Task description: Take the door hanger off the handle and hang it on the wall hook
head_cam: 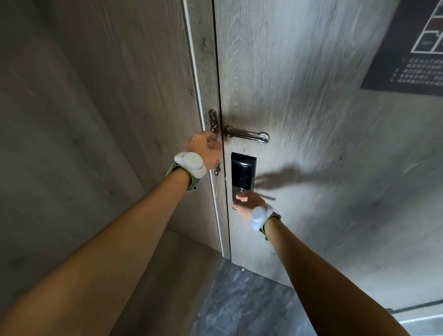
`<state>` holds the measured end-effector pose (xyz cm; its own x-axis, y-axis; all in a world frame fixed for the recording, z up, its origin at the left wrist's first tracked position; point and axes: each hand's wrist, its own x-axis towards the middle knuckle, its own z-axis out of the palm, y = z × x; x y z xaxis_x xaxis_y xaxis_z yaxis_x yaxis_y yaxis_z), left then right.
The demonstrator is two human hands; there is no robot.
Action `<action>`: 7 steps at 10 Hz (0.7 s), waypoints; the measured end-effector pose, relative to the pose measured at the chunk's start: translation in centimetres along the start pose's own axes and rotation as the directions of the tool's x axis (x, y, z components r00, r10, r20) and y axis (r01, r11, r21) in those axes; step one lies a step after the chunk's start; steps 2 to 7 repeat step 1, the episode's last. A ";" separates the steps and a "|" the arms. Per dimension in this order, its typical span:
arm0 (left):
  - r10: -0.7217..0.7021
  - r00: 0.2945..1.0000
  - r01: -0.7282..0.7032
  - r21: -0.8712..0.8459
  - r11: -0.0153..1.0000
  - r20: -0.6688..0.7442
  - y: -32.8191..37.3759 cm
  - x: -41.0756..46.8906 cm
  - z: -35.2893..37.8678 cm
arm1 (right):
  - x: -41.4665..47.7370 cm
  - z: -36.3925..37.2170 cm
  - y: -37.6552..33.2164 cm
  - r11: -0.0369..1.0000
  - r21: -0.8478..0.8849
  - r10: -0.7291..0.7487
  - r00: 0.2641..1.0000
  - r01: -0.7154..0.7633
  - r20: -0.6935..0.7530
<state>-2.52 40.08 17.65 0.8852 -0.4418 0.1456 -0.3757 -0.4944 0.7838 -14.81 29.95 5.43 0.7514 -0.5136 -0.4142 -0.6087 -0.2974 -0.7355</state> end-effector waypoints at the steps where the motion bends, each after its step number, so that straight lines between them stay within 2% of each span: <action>1: -0.032 0.999 0.032 -0.002 0.999 -0.011 -0.7 -1.2 -1.7 | -0.3 0.2 -1.2 0.999 0.006 -0.044 0.999 0.044 -0.002; 7: -0.032 0.999 0.032 -0.002 0.999 -0.011 -0.7 -1.2 -1.7 | -0.3 0.2 -1.2 0.999 0.006 -0.044 0.999 0.044 -0.002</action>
